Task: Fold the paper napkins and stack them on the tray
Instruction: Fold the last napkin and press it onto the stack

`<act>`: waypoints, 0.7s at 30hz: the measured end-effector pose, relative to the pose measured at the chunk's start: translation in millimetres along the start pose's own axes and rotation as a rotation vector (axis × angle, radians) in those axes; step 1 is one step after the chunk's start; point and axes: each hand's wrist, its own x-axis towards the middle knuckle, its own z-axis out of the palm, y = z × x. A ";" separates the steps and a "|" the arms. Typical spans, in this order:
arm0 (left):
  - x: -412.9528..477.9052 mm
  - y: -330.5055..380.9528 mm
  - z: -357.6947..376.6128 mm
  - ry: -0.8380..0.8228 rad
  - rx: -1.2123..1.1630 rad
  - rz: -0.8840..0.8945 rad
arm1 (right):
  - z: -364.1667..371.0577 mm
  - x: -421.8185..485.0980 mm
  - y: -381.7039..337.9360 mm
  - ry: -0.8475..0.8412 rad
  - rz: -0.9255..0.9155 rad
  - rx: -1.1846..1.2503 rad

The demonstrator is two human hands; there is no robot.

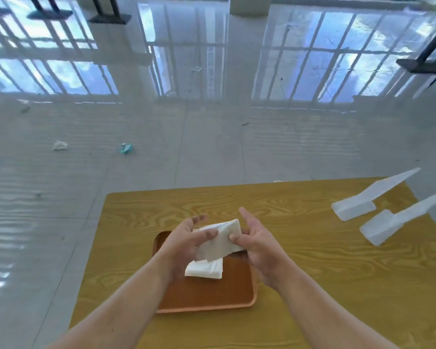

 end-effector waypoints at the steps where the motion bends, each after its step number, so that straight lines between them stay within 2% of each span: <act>1: -2.4 0.8 -7.1 0.011 -0.052 0.038 | 6.4 0.8 -1.1 -0.028 -0.001 -0.025; 5: -20.1 13.0 -26.5 -0.015 -0.080 0.126 | 26.4 2.0 -10.0 -0.091 -0.008 -0.105; 14: -42.4 27.7 -44.9 0.040 0.290 0.219 | 48.6 5.7 -26.7 -0.083 -0.104 -0.252; 17: -44.5 28.0 -40.5 0.109 0.392 0.260 | 50.0 3.6 -26.5 -0.037 -0.136 -0.326; 21: -44.0 27.3 -37.7 0.197 0.567 0.354 | 49.1 -2.6 -25.3 0.070 -0.265 -0.553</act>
